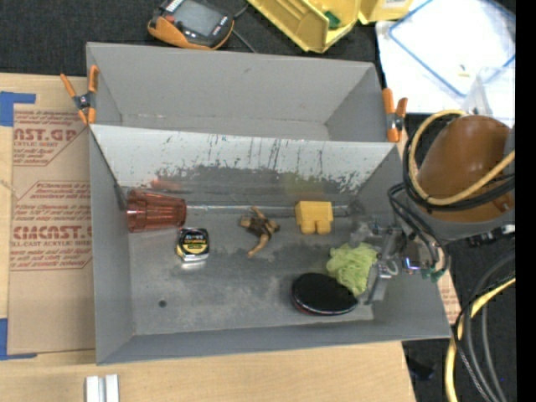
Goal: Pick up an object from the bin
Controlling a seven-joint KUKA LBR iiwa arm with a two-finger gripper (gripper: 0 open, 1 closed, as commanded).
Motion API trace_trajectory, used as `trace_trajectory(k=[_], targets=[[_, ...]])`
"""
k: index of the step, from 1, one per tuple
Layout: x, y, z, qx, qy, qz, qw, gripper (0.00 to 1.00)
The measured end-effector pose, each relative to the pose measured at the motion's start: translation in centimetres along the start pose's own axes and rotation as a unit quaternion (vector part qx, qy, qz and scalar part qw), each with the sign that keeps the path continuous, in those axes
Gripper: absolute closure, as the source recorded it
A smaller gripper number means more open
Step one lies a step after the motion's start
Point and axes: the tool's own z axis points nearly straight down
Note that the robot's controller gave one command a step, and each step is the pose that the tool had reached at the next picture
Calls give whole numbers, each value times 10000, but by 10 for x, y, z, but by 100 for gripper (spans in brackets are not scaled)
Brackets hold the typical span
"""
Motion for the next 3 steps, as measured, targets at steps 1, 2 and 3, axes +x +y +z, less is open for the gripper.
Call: trace_trajectory(k=[1, 2, 3], targets=[[4, 47, 101, -29, 7, -1469, 9891, 0], [4, 46, 109, -34, -35, -1100, 9939, 0], [-27, 70, 104, -32, -22, -2004, 9797, 0]])
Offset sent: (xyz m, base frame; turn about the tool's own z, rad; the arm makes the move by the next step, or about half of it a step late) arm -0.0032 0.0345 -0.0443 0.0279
